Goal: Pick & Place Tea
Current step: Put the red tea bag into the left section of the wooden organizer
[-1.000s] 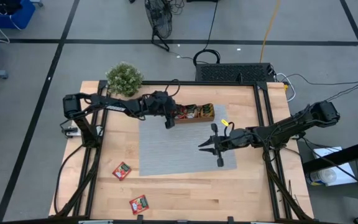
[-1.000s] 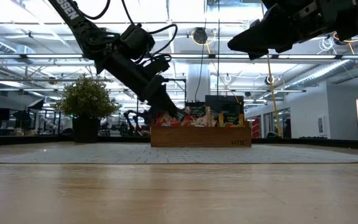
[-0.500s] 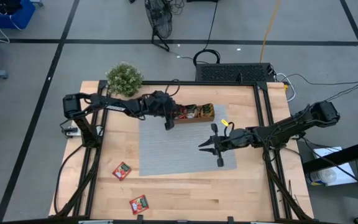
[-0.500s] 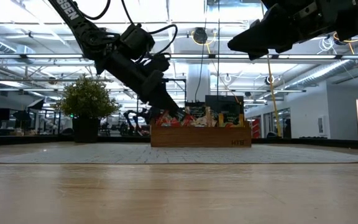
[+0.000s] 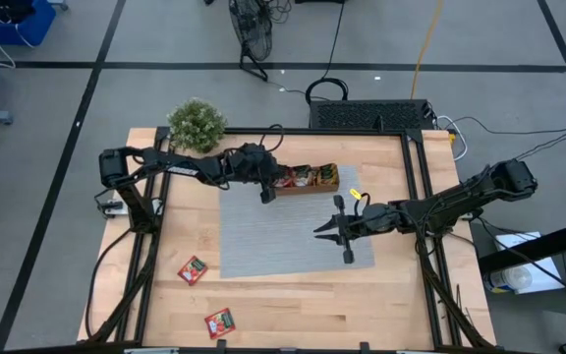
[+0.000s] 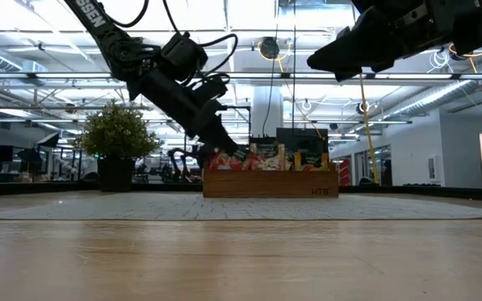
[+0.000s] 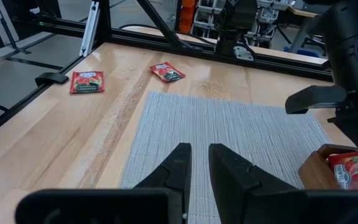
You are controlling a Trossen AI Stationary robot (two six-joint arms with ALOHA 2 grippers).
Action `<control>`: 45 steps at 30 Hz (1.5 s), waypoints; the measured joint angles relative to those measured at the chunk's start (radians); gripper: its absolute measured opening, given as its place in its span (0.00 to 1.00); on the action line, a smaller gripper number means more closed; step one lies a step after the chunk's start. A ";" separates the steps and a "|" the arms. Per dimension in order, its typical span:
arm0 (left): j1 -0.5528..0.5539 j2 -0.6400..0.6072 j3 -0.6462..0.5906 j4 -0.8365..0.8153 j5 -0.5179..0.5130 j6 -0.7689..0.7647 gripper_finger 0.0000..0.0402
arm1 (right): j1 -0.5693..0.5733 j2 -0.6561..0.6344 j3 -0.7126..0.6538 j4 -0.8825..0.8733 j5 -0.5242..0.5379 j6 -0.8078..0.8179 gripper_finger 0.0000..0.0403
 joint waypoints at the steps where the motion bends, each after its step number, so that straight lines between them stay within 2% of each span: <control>1: -0.001 0.000 -0.004 0.010 0.000 0.000 0.01 | 0.000 0.000 0.000 -0.003 0.000 0.000 0.11; 8: -0.004 0.000 -0.116 0.203 -0.050 -0.036 0.00 | 0.000 0.000 0.000 -0.020 0.000 0.008 0.11; 16: -0.003 0.000 -0.319 0.629 -0.052 -0.041 0.00 | 0.000 0.000 0.000 -0.018 0.000 0.018 0.11; 36: -0.005 0.000 -0.341 0.673 -0.075 -0.010 0.01 | 0.000 0.000 0.000 -0.002 0.000 0.018 0.11; 45: -0.005 0.000 -0.342 0.667 -0.076 -0.068 0.09 | 0.000 0.000 0.000 -0.002 0.000 0.018 0.11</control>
